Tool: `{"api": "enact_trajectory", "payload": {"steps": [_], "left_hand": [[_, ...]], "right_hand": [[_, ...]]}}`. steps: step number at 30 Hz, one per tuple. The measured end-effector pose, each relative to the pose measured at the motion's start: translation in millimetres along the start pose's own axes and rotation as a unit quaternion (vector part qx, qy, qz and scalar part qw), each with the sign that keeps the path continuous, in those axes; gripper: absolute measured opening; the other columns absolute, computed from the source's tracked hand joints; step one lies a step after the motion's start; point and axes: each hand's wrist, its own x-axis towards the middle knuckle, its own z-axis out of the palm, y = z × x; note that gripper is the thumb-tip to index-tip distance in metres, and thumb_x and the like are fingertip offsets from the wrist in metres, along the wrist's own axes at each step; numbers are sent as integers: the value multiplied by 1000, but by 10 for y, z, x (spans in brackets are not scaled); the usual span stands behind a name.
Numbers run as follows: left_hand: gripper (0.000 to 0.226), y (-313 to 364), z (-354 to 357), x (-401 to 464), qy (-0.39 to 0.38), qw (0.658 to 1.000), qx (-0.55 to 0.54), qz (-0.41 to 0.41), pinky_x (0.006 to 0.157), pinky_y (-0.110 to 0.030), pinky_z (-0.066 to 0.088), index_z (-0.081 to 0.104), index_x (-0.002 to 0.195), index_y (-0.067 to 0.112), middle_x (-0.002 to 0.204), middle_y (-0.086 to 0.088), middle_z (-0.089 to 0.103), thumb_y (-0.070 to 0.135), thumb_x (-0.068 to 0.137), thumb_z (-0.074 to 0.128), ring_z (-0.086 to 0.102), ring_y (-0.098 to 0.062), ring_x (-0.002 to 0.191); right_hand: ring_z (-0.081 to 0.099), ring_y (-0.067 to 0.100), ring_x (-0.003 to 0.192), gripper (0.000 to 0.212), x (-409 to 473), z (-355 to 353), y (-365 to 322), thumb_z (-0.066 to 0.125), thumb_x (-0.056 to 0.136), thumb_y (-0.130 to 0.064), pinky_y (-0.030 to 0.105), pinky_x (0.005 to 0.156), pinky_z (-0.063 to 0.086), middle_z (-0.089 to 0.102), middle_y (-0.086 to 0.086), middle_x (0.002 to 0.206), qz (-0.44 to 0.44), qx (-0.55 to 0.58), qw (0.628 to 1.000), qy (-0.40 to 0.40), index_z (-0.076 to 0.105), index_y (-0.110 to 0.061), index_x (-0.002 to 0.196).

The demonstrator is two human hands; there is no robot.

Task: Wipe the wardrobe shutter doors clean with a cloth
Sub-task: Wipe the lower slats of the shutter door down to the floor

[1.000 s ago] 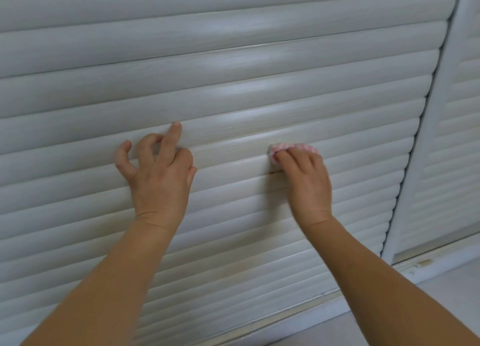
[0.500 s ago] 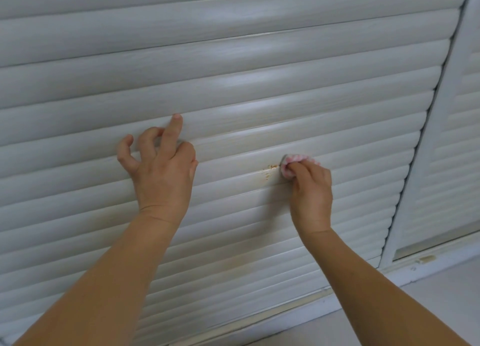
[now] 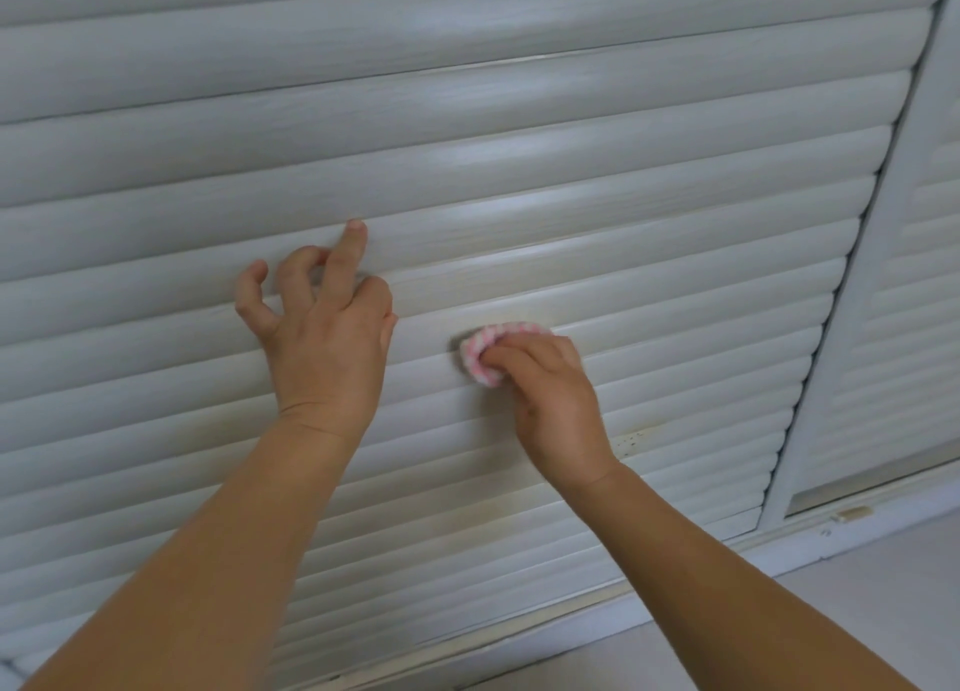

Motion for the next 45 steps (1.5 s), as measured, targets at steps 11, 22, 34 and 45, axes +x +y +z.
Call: {"api": "enact_trajectory", "payload": {"steps": [11,22,34,45], "left_hand": [[18,-4,34,-3,3,1000,-8,-5,96,-60,26,58,65,12,134,-3,52,17,68,75,34,-28,110],[15,11,26,8,9,1000,4,0,94,-59,28,57,63,13,132,-3,54,16,66,72,33,-28,108],[18,-8,-33,21,-2,1000,1,7,94,-60,29,56,59,14,130,-5,55,11,66,72,34,-26,105],[20,-246,-357,-664,-26,984,-88,-155,82,-33,21,65,75,22,94,-3,60,10,73,49,40,-20,94]], "right_hand": [[59,9,82,29,100,-126,325,39,94,-15,38,76,51,60,11,92,281,71,946,146,63,-22,110],[58,22,84,30,-186,539,-316,43,87,-14,35,72,52,52,-3,99,165,157,973,22,69,-12,101],[57,-8,83,22,126,139,-198,48,93,-5,14,80,47,52,12,104,293,154,930,161,67,-10,103],[57,13,89,34,-189,597,-804,47,91,3,13,76,44,57,-1,104,273,224,920,-173,67,-20,107]]}}
